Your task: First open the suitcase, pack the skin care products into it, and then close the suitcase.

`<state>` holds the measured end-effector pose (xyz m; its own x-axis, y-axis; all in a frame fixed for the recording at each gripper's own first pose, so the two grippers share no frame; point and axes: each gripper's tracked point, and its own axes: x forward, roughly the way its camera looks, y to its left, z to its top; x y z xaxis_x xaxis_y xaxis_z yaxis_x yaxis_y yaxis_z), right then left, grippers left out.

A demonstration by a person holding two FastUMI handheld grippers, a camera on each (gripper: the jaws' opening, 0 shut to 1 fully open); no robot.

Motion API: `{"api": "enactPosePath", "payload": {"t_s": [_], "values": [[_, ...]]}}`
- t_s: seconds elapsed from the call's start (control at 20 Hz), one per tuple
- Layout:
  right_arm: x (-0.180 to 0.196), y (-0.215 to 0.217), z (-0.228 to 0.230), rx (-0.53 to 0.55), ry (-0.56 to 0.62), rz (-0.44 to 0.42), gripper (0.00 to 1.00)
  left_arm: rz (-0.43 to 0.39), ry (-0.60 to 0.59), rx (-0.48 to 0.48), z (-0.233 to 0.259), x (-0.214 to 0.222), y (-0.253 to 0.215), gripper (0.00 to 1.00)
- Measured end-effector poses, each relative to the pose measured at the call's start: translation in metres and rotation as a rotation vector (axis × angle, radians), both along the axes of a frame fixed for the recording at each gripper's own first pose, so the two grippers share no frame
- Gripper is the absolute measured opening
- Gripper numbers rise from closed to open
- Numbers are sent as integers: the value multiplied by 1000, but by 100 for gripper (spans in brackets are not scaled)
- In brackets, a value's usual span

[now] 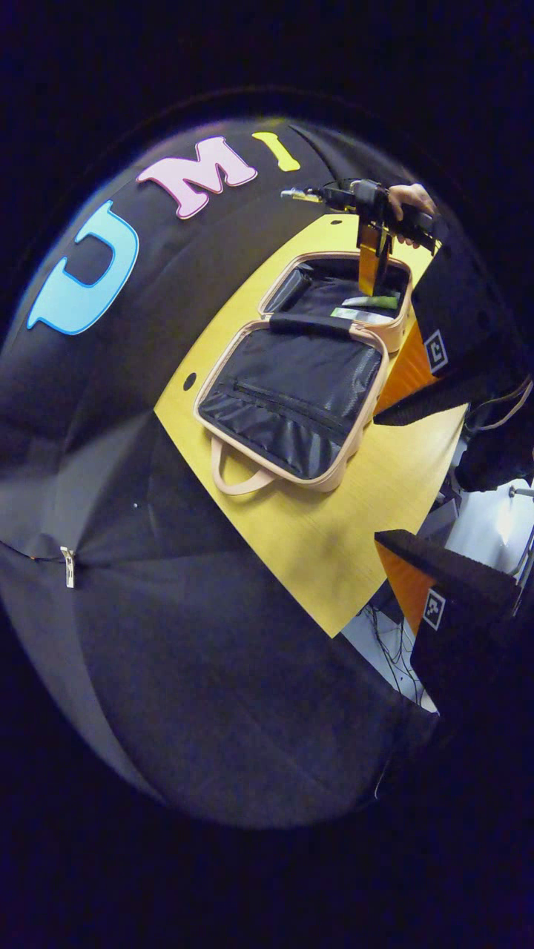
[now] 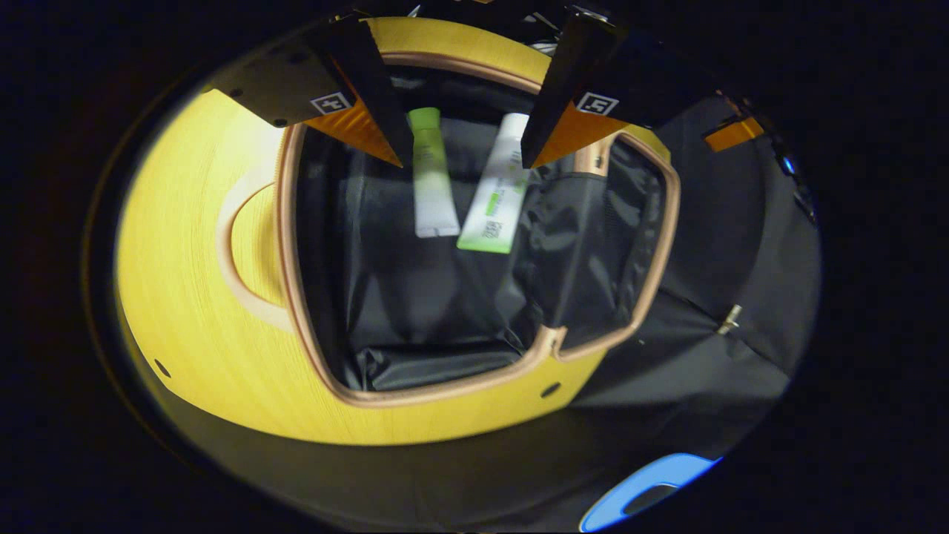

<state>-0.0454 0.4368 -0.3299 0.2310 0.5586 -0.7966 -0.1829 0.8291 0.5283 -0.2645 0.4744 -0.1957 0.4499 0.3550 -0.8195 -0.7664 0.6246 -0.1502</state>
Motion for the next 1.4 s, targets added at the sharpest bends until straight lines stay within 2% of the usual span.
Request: {"api": "enactPosePath", "payload": {"t_s": [0.15,0.3,0.4,0.5,0.65,0.8,1.05,1.1,1.15,1.25,1.3,1.4], "values": [[3,-17,56,117,-142,-21,94,16,-30,65,11,36,39,90],[12,-52,117,215,-272,-114,93,72,-81,88,24,67,83,89],[13,-91,146,222,-363,-149,93,103,-82,68,16,87,113,89],[18,-126,159,192,-430,-201,93,156,-30,11,-22,98,145,89],[16,-154,165,179,-444,-276,93,205,14,-89,-67,110,159,89],[10,-165,154,149,-416,-268,93,184,58,-116,-89,124,161,90],[10,-169,156,157,-407,-286,93,252,158,-150,-125,115,168,88],[7,-169,154,155,-404,-285,93,226,144,-137,-128,119,171,76],[5,-170,152,152,-401,-283,93,191,126,-160,-124,127,162,57],[4,-172,147,147,-389,-278,93,148,168,-133,-129,133,162,18],[5,-171,146,147,-386,-282,93,145,162,-117,-127,135,163,20],[5,-172,149,152,-392,-286,93,147,122,-99,-115,140,162,17]]}}
